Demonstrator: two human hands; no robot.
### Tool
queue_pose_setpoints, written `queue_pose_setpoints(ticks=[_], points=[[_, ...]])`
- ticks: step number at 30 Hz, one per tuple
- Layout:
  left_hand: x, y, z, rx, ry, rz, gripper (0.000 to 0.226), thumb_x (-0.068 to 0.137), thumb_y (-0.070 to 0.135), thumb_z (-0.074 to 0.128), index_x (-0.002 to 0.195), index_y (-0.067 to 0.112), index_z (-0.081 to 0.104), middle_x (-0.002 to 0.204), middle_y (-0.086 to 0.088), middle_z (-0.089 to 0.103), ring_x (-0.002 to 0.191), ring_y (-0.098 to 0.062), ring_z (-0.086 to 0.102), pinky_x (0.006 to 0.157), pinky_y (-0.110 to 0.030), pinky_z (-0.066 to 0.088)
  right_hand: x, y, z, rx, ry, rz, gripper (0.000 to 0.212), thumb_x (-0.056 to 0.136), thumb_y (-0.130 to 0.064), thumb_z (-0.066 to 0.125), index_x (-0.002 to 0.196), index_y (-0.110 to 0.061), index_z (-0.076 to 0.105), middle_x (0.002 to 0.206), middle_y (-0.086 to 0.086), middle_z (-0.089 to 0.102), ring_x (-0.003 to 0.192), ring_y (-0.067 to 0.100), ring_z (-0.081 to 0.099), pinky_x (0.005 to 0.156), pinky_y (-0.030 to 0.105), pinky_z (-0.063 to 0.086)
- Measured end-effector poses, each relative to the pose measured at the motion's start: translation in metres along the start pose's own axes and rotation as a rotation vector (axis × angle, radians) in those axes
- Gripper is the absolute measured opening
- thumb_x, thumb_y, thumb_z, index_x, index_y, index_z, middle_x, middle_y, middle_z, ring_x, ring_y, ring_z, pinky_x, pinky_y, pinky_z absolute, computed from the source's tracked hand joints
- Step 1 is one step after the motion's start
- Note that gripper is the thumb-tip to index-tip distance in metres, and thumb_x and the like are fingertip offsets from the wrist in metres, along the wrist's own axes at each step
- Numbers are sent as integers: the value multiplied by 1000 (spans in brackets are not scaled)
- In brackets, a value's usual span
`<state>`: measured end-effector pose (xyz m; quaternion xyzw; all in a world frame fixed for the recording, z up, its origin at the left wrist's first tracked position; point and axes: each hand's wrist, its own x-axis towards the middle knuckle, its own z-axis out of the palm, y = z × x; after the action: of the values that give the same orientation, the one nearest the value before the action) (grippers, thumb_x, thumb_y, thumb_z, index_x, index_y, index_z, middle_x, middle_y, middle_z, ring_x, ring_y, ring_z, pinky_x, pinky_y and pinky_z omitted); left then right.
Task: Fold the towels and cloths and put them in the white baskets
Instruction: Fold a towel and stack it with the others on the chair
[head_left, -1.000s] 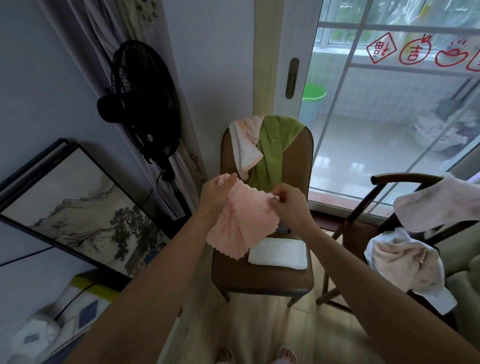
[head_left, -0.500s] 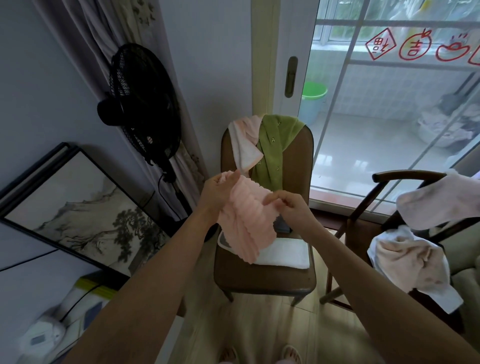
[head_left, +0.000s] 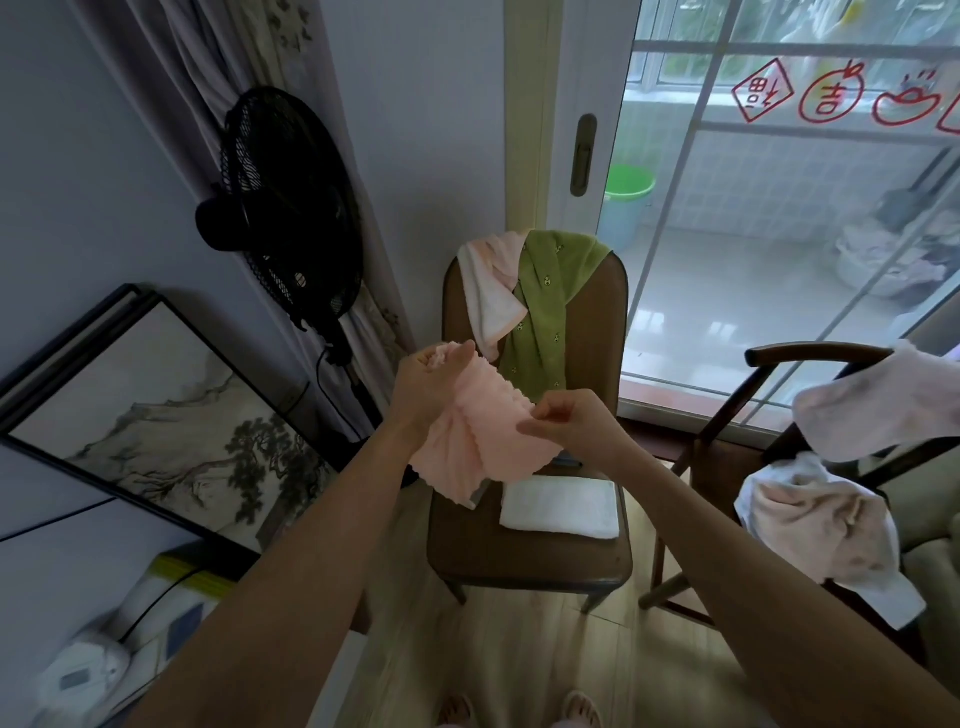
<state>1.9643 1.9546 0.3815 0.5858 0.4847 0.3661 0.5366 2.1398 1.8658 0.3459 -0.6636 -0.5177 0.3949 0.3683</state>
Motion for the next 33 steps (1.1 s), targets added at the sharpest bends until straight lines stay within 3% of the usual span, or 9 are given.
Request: queue_pose_setpoints(ticks=[3,6,8,15,19,23,26,30,33], points=[[2,-1,-4,14,14,0,39,93,33,63,80,-3,61,69,-7,53,57,-4,49,50,-12,40,1,1,0,-32,128,-27,14,80,-16,77,71,-12,68,71,0,64,70,13,59,69,27,48],[5,-5,-7,110,35,-14,44,94,33,61,57,11,49,47,16,46,45,4,43,47,-8,33,2,1,-7,0,248,-47,15,82,-16,75,70,-14,66,71,-3,64,71,9,59,72,24,49],[5,-9,-8,144,42,-43,46,94,33,61,52,21,43,40,15,44,43,1,43,48,-13,33,5,0,-12,14,301,-67,16,83,-16,74,71,-11,64,71,-2,63,71,11,59,73,25,50],[4,-12,0,185,48,-54,51,96,39,55,55,16,34,50,3,32,46,-9,30,53,-24,29,13,-2,-9,52,474,-119,18,89,-18,67,79,-10,55,71,-1,55,65,7,47,65,23,41],[2,-3,2,130,-93,-69,44,88,48,63,64,15,45,59,3,47,55,-9,44,56,-22,35,11,1,-2,105,487,-99,22,91,-16,65,75,-13,50,66,-2,49,60,8,42,60,23,37],[0,-1,-2,161,-244,-95,22,81,27,76,96,13,67,94,2,69,86,-9,65,69,-19,50,6,1,-10,76,421,-70,25,89,-18,68,70,-18,51,66,-3,54,61,10,46,61,23,38],[-1,-7,-1,73,-135,-47,11,85,19,73,82,11,66,79,3,66,70,0,63,57,-11,47,2,-2,-15,35,307,-71,21,86,-18,71,72,-21,56,70,-6,58,65,5,52,63,20,40],[0,-10,1,73,-136,-46,27,83,25,74,78,0,63,73,-2,61,68,-9,58,62,-20,47,1,-1,-16,30,218,-69,17,85,-12,71,77,-22,60,81,-7,60,77,7,55,69,24,40],[1,-9,1,142,-133,16,26,85,24,73,72,11,54,72,-1,53,65,-7,50,54,-10,41,-1,3,-17,29,229,-57,21,86,-9,69,75,-24,59,77,-6,58,74,8,53,69,24,39]])
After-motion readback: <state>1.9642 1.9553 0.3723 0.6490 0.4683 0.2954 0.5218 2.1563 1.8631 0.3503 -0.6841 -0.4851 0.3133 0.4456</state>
